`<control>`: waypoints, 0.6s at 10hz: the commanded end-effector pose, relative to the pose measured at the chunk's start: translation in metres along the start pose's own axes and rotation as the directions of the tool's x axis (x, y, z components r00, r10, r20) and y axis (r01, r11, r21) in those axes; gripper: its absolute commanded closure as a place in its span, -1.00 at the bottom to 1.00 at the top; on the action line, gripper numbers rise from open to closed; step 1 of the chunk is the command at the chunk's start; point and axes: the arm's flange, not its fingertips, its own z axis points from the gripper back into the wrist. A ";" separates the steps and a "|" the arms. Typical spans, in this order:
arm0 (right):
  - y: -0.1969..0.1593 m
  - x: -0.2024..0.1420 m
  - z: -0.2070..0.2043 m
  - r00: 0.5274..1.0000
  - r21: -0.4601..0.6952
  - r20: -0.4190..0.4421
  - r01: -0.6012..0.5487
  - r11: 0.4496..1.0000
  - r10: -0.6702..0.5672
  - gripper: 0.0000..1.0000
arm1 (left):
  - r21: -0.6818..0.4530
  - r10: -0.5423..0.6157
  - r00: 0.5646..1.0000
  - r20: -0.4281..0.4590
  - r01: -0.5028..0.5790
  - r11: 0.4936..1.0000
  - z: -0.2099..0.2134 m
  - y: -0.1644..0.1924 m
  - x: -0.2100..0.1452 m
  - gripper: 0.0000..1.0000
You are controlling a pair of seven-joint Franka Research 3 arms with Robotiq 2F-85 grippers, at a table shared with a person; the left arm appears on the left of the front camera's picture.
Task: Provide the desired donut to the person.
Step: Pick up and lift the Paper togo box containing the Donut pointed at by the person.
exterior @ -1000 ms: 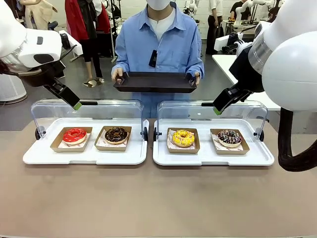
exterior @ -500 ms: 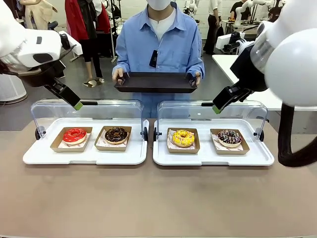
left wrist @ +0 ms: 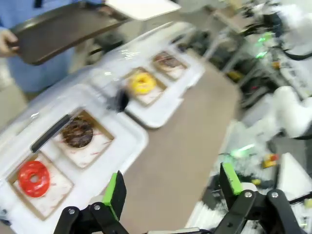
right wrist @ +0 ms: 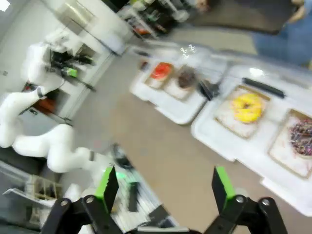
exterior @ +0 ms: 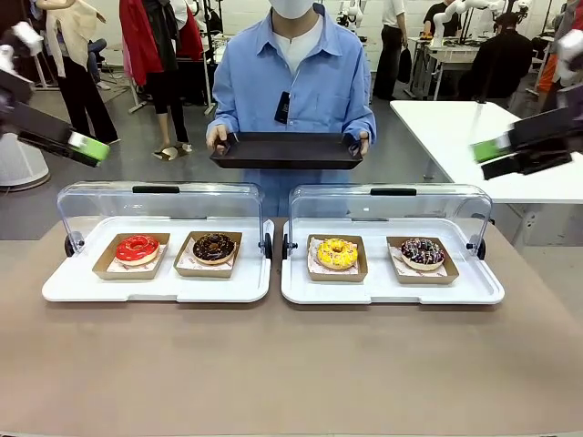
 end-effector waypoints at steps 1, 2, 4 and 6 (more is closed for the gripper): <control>-0.042 -0.019 0.041 0.959 0.250 0.040 0.263 0.932 -0.281 -1.00 | -0.163 0.204 0.979 0.026 -0.197 0.967 0.032 0.046 -0.010 -1.00; -0.058 -0.025 0.061 0.943 0.288 0.056 0.299 0.910 -0.328 -1.00 | -0.198 0.268 0.962 0.049 -0.254 0.947 0.049 0.065 -0.015 -1.00; -0.077 -0.031 0.091 0.915 0.296 0.054 0.368 0.882 -0.400 -1.00 | -0.165 0.353 0.933 0.073 -0.338 0.927 0.074 0.084 -0.031 -1.00; -0.079 -0.028 0.102 0.913 0.251 0.044 0.382 0.889 -0.405 -1.00 | -0.118 0.378 0.922 0.086 -0.367 0.923 0.089 0.088 -0.034 -1.00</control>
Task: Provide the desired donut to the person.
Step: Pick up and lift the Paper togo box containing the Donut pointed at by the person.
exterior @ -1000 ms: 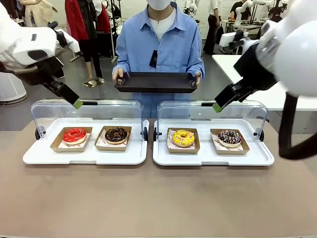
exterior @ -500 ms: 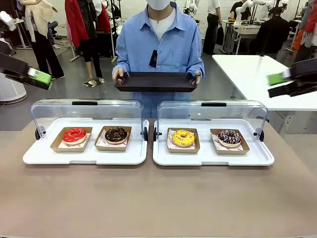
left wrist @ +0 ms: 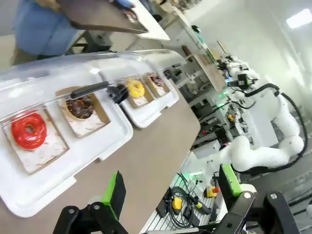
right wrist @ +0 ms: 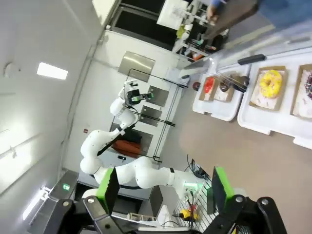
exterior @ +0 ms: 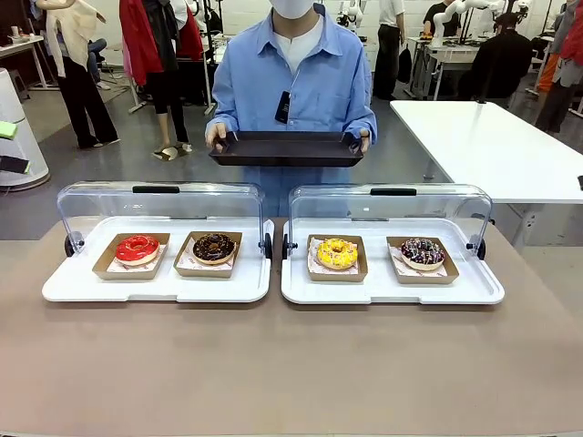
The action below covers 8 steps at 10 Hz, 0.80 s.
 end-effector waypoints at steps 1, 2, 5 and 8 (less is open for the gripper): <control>0.011 0.009 -0.011 0.999 -0.104 -0.031 -0.041 0.994 0.038 -1.00 | 0.088 -0.034 0.999 -0.007 0.034 0.996 -0.002 -0.015 0.005 -1.00; 0.010 0.010 -0.011 0.993 -0.183 -0.032 -0.114 0.977 0.110 -1.00 | 0.144 -0.142 0.990 -0.022 0.144 0.979 -0.005 -0.017 0.004 -1.00; -0.006 0.010 0.001 0.963 -0.210 -0.057 -0.271 0.940 0.265 -1.00 | 0.189 -0.359 0.932 -0.056 0.363 0.912 -0.004 -0.013 0.000 -1.00; -0.020 0.004 0.003 0.892 -0.221 -0.152 -0.451 0.864 0.427 -1.00 | 0.203 -0.444 0.892 -0.084 0.452 0.869 -0.004 -0.005 -0.002 -1.00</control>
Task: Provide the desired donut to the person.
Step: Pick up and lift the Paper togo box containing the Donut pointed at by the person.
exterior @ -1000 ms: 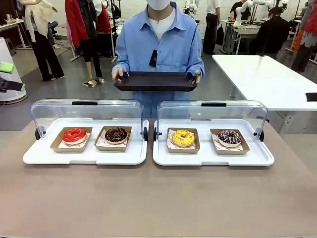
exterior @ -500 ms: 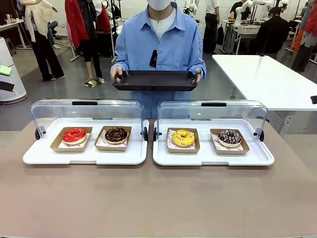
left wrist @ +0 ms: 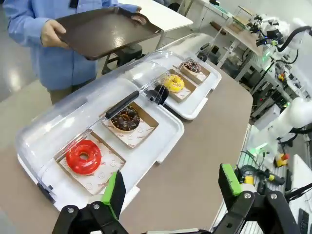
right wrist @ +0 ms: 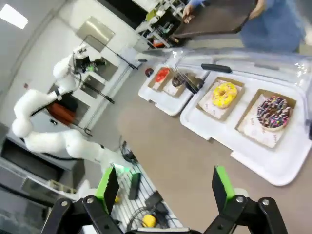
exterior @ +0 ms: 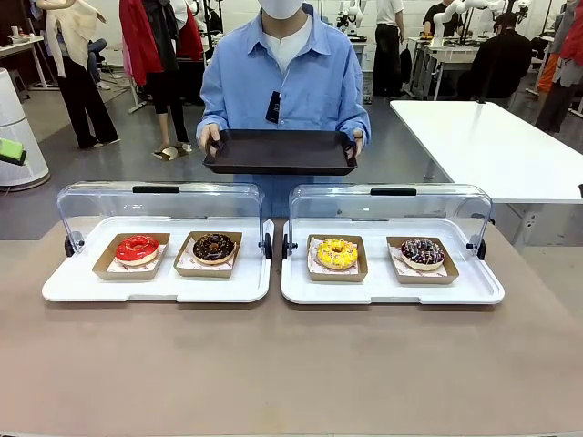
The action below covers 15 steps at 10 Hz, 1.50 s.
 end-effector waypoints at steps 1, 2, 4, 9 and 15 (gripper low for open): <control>-0.008 -0.010 -0.004 0.992 -0.027 -0.046 -0.116 0.993 0.114 -1.00 | 0.029 -0.066 0.998 0.006 0.065 0.997 -0.004 0.001 -0.011 -1.00; -0.007 -0.013 -0.005 0.983 -0.035 -0.065 -0.177 0.984 0.174 -1.00 | 0.029 -0.097 0.995 0.005 0.097 0.995 -0.004 0.002 -0.012 -1.00; -0.005 -0.016 -0.008 0.958 -0.035 -0.099 -0.274 0.961 0.269 -1.00 | 0.019 -0.154 0.988 0.008 0.153 0.988 -0.005 0.000 -0.015 -1.00; -0.004 -0.008 -0.004 0.971 -0.013 -0.091 -0.222 0.975 0.220 -1.00 | 0.007 -0.109 0.994 -0.001 0.109 0.994 -0.003 0.003 -0.009 -1.00; -0.004 -0.008 -0.004 0.971 -0.013 -0.091 -0.222 0.975 0.220 -1.00 | 0.007 -0.109 0.994 -0.001 0.109 0.994 -0.003 0.003 -0.009 -1.00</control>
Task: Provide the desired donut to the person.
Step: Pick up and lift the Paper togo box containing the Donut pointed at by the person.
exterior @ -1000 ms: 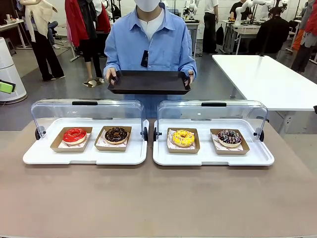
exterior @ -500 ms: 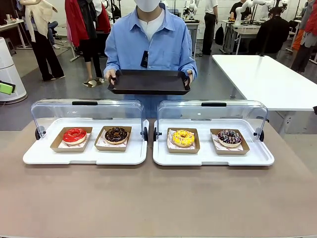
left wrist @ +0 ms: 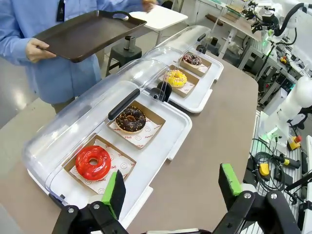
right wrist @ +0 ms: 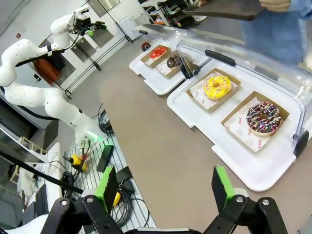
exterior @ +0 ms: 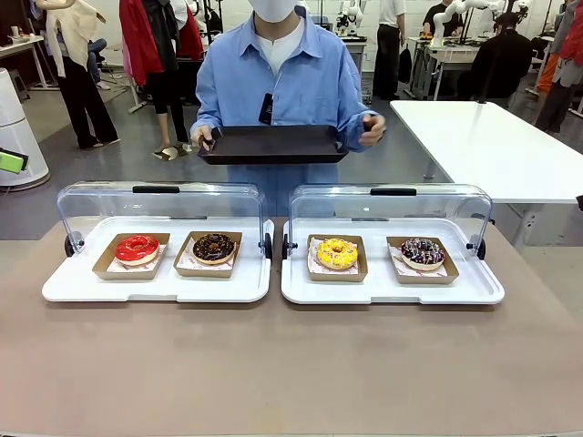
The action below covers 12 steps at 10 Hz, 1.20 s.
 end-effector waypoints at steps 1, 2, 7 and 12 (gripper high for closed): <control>0.001 0.002 0.001 1.000 0.003 0.002 0.021 1.000 -0.021 -1.00 | 0.003 0.019 1.000 0.000 -0.019 1.000 0.000 -0.001 0.003 -1.00; 0.001 0.002 0.001 1.000 0.003 0.002 0.021 1.000 -0.021 -1.00 | 0.003 0.019 1.000 0.000 -0.019 1.000 0.000 -0.001 0.003 -1.00; 0.001 0.002 0.001 1.000 0.003 0.002 0.021 1.000 -0.021 -1.00 | 0.003 0.019 1.000 0.000 -0.019 1.000 0.000 -0.001 0.003 -1.00; 0.001 0.002 0.001 1.000 0.003 0.002 0.021 1.000 -0.021 -1.00 | 0.003 0.019 1.000 0.000 -0.019 1.000 0.000 -0.001 0.003 -1.00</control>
